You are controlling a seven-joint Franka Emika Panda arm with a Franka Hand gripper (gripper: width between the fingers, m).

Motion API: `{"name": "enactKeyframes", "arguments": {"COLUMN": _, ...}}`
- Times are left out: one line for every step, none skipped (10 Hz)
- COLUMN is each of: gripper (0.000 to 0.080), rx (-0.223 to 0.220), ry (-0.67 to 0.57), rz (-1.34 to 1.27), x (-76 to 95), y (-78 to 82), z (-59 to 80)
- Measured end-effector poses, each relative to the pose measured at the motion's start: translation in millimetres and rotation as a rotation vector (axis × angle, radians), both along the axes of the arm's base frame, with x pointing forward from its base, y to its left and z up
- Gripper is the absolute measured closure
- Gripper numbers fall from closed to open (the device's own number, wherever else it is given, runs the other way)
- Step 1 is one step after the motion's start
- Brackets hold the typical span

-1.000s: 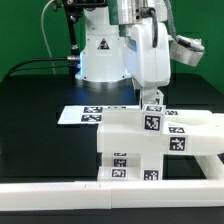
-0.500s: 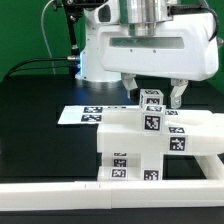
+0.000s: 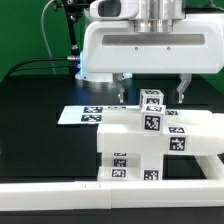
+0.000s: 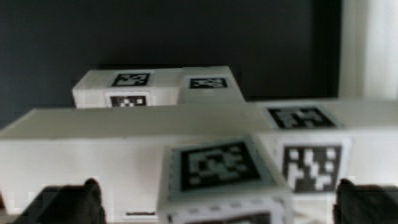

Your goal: Assemble chair

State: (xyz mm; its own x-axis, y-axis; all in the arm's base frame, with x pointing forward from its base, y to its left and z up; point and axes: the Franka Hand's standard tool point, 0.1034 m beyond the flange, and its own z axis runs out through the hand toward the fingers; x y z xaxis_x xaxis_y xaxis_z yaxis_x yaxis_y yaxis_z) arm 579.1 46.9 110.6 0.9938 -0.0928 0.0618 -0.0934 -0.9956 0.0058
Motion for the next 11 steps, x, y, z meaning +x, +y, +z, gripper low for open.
{"name": "enactKeyframes", "arguments": {"gripper": 0.0273, "rx": 0.001, "ry": 0.000, "rz": -0.022, "x": 0.0, "y": -0.3, "z": 0.0}}
{"name": "enactKeyframes", "arguments": {"gripper": 0.0415, "rx": 0.001, "ry": 0.000, "rz": -0.023, "x": 0.0, "y": -0.6, "z": -0.1}}
{"name": "enactKeyframes", "arguments": {"gripper": 0.0539, "rx": 0.003, "ry": 0.000, "rz": -0.062, "x": -0.1, "y": -0.5, "z": -0.4}}
{"name": "enactKeyframes", "arguments": {"gripper": 0.0539, "rx": 0.010, "ry": -0.001, "rz": -0.153, "x": -0.3, "y": -0.2, "z": -0.7}}
{"name": "enactKeyframes", "arguments": {"gripper": 0.0535, "rx": 0.012, "ry": 0.000, "rz": -0.203, "x": -0.4, "y": -0.8, "z": -1.3}}
{"name": "enactKeyframes", "arguments": {"gripper": 0.0535, "rx": 0.021, "ry": -0.003, "rz": -0.377, "x": -0.3, "y": -3.2, "z": -1.5}}
{"name": "enactKeyframes", "arguments": {"gripper": 0.0535, "rx": 0.028, "ry": -0.016, "rz": -0.509, "x": 0.2, "y": -2.9, "z": -1.9}}
{"name": "enactKeyframes", "arguments": {"gripper": 0.0535, "rx": 0.035, "ry": -0.027, "rz": -0.618, "x": 0.8, "y": -3.0, "z": -1.7}}
{"name": "enactKeyframes", "arguments": {"gripper": 0.0535, "rx": 0.044, "ry": -0.033, "rz": -0.714, "x": 1.0, "y": -2.6, "z": -1.7}}
{"name": "enactKeyframes", "arguments": {"gripper": 0.0535, "rx": 0.069, "ry": -0.045, "rz": -0.867, "x": 1.9, "y": -2.1, "z": -1.9}}
{"name": "enactKeyframes", "arguments": {"gripper": 0.0535, "rx": 0.097, "ry": -0.059, "rz": -0.987, "x": 1.5, "y": -2.6, "z": -2.0}}
